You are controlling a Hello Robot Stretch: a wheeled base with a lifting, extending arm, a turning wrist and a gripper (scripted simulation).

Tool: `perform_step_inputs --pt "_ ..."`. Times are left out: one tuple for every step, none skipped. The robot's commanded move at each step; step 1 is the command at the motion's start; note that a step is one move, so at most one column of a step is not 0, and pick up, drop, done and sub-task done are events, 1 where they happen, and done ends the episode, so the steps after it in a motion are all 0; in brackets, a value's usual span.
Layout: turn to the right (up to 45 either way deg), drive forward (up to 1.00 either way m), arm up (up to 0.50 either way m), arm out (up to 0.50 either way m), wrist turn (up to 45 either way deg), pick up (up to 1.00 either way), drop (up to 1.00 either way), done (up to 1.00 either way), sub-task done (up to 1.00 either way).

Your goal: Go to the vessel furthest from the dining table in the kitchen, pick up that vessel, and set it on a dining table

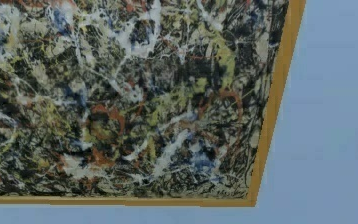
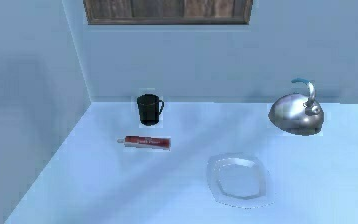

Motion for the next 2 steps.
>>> perform_step_inputs --pt "0.0 0.00 0.50 0.00 0.0 0.00 0.00 0.00 0.00" --pt "0.0 0.00 0.38 0.00 0.0 0.00 0.00 0.00 0.00"
